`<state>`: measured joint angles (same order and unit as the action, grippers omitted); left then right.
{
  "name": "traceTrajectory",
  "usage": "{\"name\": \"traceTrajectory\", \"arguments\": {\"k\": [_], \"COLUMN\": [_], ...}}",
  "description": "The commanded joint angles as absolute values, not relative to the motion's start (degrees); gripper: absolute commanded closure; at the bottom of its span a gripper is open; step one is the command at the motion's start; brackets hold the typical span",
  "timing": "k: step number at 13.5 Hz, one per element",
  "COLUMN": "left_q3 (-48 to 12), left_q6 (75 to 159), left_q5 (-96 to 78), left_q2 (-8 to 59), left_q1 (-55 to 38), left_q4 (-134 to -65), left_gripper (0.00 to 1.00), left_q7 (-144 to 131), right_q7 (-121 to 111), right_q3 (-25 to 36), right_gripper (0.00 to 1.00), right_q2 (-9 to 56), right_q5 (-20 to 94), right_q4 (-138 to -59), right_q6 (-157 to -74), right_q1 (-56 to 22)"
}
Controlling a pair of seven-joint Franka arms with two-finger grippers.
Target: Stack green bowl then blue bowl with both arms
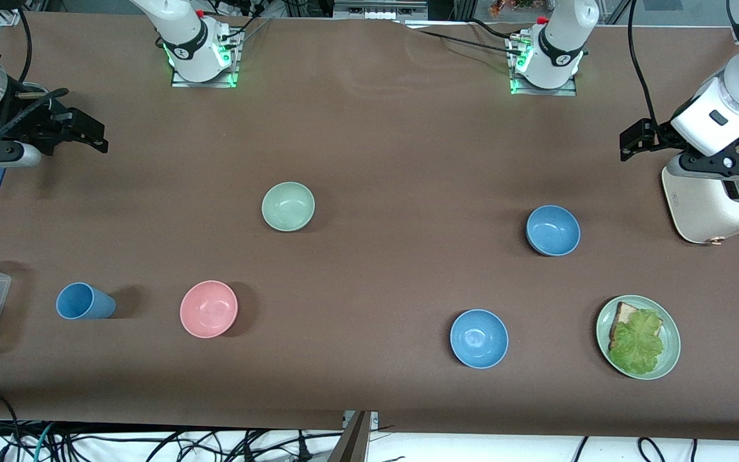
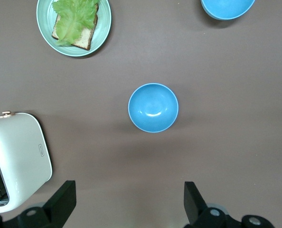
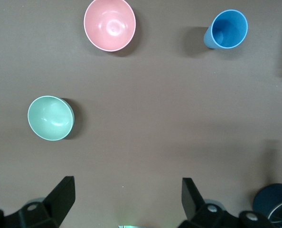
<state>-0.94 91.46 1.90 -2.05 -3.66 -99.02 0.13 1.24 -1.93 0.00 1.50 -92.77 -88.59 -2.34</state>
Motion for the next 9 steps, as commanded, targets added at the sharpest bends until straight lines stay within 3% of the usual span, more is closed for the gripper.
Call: {"name": "traceTrajectory", "arguments": {"k": [1, 9], "left_q3": [-1.1, -1.1], "left_q6": [90.4, 90.4], "left_q5": [2.9, 2.9], "left_q2": [-1.6, -1.5], "left_q1": [-3.7, -3.7], "left_q4": [-97.5, -96.9], "left_gripper": [0.0, 0.0], "left_q7": [-0.5, -0.5], "right_q7": [1.3, 1.1], "right_q3": [-2.4, -2.4], "right_gripper": [0.01, 0.01], "right_q2": [-0.4, -0.5], "right_q5": [1.0, 1.1], "right_q4": [-92.3, -92.4], "right_q6": [-88.0, -87.5], "right_q1": [-1.7, -1.7]}}
